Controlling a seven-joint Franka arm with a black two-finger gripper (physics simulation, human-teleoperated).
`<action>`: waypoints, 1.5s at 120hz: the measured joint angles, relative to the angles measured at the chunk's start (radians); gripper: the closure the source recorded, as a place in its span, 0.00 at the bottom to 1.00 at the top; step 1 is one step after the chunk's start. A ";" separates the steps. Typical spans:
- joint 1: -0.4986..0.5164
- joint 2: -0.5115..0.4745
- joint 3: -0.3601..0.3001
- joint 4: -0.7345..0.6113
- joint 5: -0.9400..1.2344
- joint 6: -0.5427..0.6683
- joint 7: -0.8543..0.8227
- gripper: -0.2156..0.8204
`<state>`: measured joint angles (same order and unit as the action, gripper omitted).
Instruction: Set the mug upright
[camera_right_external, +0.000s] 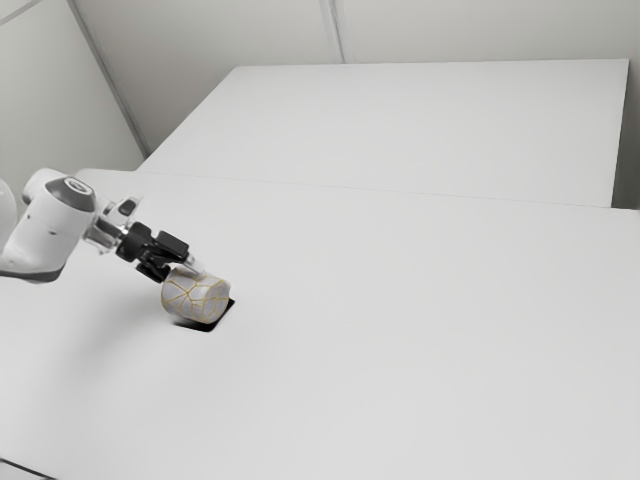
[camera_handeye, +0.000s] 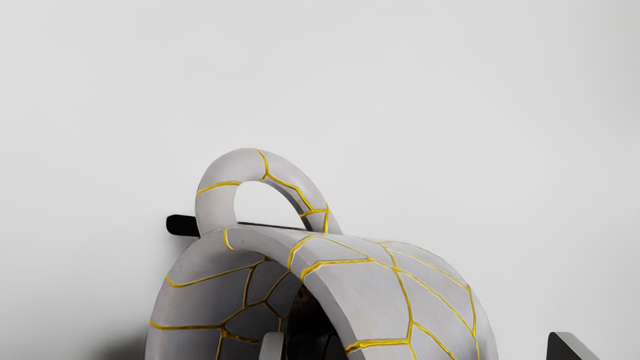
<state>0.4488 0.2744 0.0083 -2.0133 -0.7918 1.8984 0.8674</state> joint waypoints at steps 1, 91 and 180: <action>0.000 0.000 0.000 0.000 -0.002 0.000 0.002 0.25; -0.004 -0.015 -0.011 -0.012 -0.060 -0.079 0.057 0.87; -0.237 -0.299 -0.079 -0.006 0.398 -0.025 -0.193 0.96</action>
<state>0.2122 -0.0249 -0.0703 -2.0193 -0.3936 1.8737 0.6739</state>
